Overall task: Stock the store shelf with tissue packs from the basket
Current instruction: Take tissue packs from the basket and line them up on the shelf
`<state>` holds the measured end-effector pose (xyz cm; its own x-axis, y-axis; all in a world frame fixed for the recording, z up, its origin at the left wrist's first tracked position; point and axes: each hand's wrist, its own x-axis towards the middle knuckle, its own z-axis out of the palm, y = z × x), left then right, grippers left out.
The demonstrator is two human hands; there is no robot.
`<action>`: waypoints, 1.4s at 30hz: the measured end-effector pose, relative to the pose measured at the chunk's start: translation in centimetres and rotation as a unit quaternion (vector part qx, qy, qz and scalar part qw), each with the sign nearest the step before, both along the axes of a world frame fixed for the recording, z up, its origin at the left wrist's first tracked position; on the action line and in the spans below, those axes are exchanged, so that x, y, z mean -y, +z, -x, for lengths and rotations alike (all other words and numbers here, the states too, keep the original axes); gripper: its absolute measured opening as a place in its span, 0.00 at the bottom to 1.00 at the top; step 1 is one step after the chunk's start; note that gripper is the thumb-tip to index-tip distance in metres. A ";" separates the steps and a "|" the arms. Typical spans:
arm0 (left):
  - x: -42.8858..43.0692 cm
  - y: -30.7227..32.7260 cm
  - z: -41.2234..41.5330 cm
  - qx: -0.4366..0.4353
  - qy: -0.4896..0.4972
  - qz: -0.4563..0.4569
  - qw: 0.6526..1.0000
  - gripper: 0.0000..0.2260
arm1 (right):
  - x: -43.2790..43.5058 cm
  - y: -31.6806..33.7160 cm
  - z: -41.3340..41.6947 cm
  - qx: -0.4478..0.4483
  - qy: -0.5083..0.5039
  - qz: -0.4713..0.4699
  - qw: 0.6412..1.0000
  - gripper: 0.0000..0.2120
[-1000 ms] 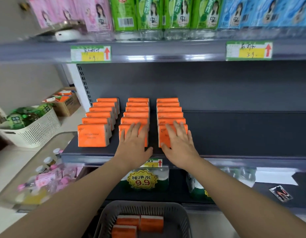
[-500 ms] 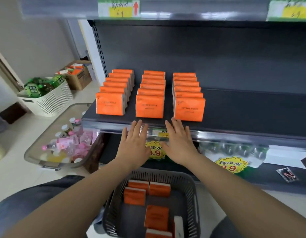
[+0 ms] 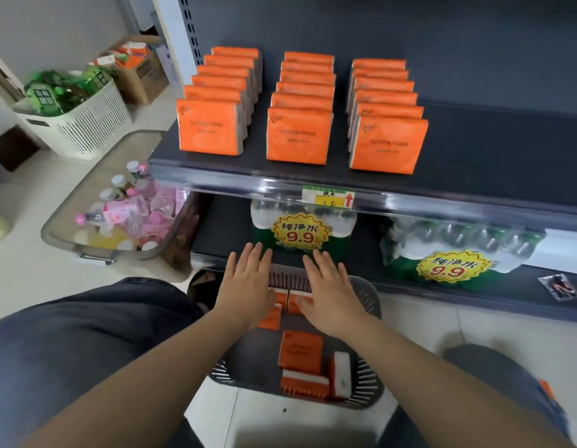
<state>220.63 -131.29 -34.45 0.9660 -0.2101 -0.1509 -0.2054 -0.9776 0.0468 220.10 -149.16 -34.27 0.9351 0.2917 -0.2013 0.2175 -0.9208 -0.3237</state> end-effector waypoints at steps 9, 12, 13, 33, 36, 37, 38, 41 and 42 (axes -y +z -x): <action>-1.6 -6.7 1.2 -0.082 0.028 -0.019 0.996 0.35 | 0.8 -6.5 1.2 -0.079 -0.033 0.001 0.996 0.39; -2.0 -8.3 1.3 -0.105 0.040 -0.021 0.993 0.36 | 1.2 -8.3 0.9 -0.095 -0.044 0.013 0.994 0.39; -2.2 -9.0 1.2 -0.117 0.041 -0.023 0.992 0.36 | 1.3 -9.0 0.7 -0.103 -0.048 0.017 0.993 0.39; -3.0 -19.4 -2.5 -0.191 0.018 -0.080 0.978 0.31 | 2.7 -19.0 -4.2 -0.201 -0.088 0.044 0.975 0.37; -3.0 -20.4 -3.1 -0.180 0.016 -0.092 0.979 0.28 | 2.6 -19.9 -4.3 -0.181 -0.085 0.054 0.978 0.35; -3.0 -20.6 -3.3 -0.174 0.012 -0.098 0.980 0.27 | 2.6 -20.2 -4.3 -0.170 -0.083 0.060 0.980 0.34; -2.9 -20.8 -3.4 -0.170 0.010 -0.102 0.980 0.26 | 2.5 -20.5 -4.2 -0.157 -0.079 0.069 0.982 0.34; -2.8 -21.2 -3.5 -0.159 0.000 -0.110 0.981 0.22 | 2.5 -21.1 -4.1 -0.118 -0.054 0.096 0.987 0.31; -2.9 -21.3 -3.6 -0.159 -0.005 -0.114 0.981 0.21 | 2.5 -21.3 -4.1 -0.108 -0.048 0.102 0.988 0.30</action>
